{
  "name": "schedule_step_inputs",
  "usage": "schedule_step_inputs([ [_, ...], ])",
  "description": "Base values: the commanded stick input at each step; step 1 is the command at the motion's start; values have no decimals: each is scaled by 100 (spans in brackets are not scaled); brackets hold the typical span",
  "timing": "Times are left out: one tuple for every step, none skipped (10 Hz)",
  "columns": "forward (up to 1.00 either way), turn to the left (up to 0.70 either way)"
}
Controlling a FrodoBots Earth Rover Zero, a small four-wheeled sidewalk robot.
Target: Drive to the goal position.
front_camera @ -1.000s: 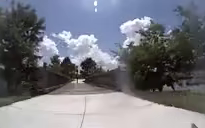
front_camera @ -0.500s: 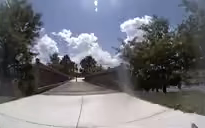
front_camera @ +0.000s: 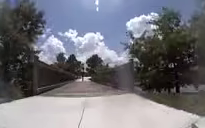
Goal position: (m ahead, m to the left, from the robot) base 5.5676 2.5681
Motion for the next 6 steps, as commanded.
schedule_step_inputs([
  [85,0],
  [85,0],
  [85,0],
  [85,0],
  [85,0],
  [85,0],
])
